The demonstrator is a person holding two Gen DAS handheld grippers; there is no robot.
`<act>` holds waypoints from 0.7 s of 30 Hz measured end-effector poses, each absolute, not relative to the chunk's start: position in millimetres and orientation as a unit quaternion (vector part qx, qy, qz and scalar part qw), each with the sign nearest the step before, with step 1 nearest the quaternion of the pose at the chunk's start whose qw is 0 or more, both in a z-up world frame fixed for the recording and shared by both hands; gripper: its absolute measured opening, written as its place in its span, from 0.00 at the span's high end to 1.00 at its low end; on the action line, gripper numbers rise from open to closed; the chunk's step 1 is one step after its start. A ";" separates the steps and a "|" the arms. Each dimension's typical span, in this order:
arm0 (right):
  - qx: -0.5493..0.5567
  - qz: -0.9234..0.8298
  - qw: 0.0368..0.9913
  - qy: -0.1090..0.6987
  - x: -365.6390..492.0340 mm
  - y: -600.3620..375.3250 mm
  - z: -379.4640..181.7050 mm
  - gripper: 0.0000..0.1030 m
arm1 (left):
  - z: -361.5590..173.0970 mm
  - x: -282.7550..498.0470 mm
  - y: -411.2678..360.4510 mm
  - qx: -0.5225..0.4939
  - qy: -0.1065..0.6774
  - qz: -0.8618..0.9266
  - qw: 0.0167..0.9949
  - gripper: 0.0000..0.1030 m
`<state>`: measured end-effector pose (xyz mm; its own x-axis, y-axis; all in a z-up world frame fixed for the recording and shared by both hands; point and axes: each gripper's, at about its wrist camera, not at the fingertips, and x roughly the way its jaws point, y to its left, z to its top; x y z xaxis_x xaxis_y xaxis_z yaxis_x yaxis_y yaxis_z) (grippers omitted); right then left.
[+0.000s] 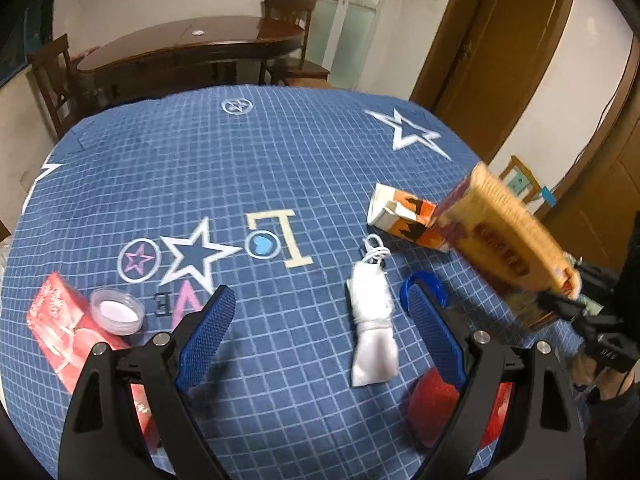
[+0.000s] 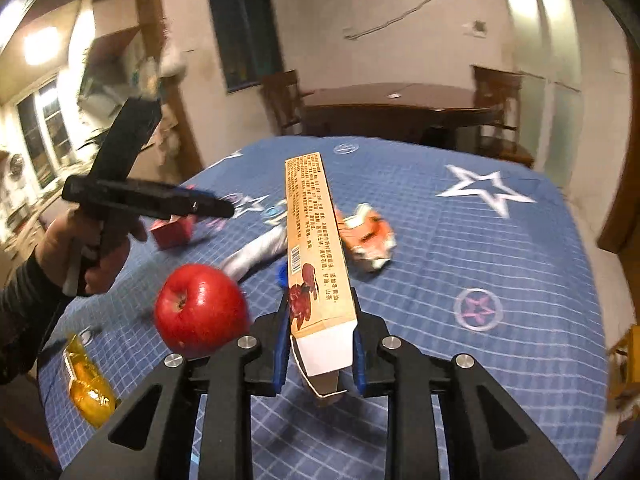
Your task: Collect trash
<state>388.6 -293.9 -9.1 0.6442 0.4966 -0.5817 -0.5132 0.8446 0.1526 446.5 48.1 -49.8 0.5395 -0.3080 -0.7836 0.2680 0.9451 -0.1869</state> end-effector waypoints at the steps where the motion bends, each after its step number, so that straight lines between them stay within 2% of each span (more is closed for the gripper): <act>1: -0.010 0.270 0.909 0.317 387.8 -296.4 -8.1 0.75 | -51.6 448.1 44.4 -0.018 0.454 -0.166 0.875 0.18; 4: -0.002 0.251 0.913 0.322 384.2 -304.4 -8.6 0.75 | -61.0 455.4 32.0 -0.002 0.473 -0.167 0.865 0.18; 10: 0.005 0.244 0.911 0.331 381.6 -310.1 -17.6 0.75 | -71.5 462.6 11.1 0.039 0.497 -0.163 0.852 0.28; 15: 0.017 0.240 0.913 0.330 380.6 -315.8 -19.7 0.75 | -59.4 469.4 -5.7 0.082 0.479 -0.152 0.861 0.35; 18: 0.030 0.233 0.916 0.324 377.4 -324.2 -17.7 0.75 | -42.6 462.9 -34.4 0.134 0.462 -0.198 0.854 0.35; 21: 0.041 0.223 0.920 0.320 374.1 -333.7 -15.5 0.75 | -46.5 470.9 -59.3 0.183 0.488 -0.211 0.827 0.35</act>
<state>374.1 -333.7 -15.5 0.6948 0.4374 -0.5709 -0.3844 0.8968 0.2193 470.9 -59.3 -46.5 0.4344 -0.1698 -0.8846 0.5280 0.8437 0.0973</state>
